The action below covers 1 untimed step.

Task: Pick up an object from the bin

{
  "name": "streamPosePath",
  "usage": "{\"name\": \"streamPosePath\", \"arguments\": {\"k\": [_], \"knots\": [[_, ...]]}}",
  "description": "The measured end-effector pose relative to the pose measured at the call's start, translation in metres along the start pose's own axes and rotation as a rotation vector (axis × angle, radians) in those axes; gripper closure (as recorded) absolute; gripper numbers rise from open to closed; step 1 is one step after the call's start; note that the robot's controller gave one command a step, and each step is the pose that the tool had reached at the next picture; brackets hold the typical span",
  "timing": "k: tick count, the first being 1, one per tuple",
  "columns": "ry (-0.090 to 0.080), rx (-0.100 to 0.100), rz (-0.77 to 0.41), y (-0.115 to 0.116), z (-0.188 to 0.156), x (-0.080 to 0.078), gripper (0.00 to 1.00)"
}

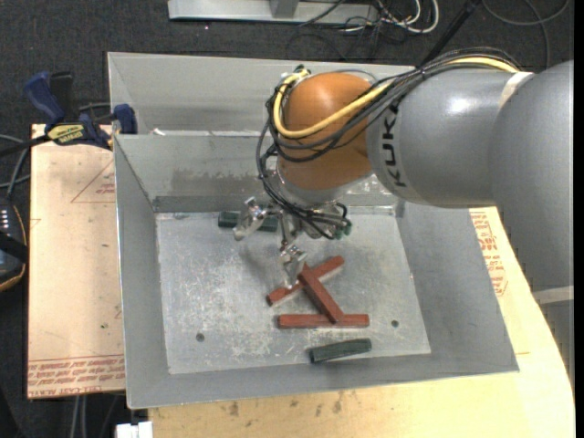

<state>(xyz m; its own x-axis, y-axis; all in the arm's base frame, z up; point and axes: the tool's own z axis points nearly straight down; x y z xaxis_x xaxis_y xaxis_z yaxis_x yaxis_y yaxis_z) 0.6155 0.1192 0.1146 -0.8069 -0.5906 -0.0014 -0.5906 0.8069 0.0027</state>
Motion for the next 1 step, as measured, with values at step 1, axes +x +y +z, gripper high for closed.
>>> {"name": "streamPosePath", "arguments": {"k": [1], "knots": [[-0.005,0.004,-0.029,0.0068,0.0162,0.0521,0.0]]}}
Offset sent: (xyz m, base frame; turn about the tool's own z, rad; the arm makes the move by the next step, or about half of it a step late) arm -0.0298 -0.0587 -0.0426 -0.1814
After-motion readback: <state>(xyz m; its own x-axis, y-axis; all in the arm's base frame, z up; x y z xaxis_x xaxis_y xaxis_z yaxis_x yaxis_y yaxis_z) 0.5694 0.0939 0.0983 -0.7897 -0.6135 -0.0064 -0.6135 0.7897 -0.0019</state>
